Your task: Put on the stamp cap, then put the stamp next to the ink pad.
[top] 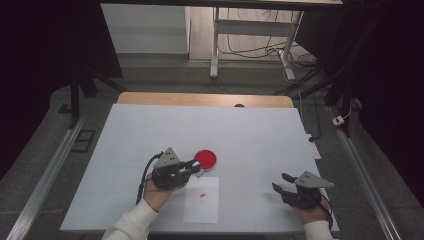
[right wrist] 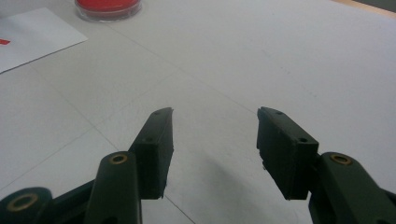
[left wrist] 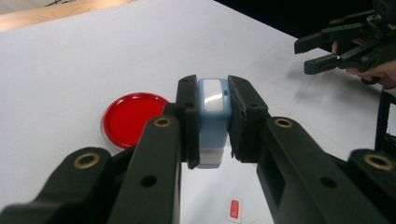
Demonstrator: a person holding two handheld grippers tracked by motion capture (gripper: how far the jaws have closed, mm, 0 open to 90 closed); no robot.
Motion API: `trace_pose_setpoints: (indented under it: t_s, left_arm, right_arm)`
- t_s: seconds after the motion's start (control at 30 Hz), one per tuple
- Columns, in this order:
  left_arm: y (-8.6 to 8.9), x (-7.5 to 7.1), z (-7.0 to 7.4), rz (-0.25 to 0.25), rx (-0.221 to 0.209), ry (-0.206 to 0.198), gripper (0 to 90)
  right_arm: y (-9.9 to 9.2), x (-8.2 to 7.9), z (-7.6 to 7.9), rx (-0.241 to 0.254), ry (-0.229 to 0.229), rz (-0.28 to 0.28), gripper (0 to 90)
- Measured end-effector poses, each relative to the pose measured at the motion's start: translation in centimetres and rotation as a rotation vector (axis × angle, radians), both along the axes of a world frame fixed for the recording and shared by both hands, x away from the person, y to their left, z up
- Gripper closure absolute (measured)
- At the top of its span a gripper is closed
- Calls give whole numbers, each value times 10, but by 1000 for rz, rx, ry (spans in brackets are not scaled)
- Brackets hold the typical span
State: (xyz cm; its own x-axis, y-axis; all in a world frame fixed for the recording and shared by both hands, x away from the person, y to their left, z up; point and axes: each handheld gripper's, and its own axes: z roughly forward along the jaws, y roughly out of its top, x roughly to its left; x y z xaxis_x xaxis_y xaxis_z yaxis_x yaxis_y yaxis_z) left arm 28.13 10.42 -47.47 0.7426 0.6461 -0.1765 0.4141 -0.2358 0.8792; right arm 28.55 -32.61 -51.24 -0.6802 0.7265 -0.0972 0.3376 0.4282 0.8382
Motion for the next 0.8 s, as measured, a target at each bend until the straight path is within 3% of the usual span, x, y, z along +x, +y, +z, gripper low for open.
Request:
trace_pose_setpoints:
  t_s: [0.57, 0.8]
  left_arm:
    - [1, 0, 1, 8, 15, 2, 747]
    - [-1, 11, 1, 30, 15, 15, 747]
  right_arm:
    - [7, 0, 0, -13, -15, 19, 450]
    - [8, 0, 1, -23, -18, 18, 450]
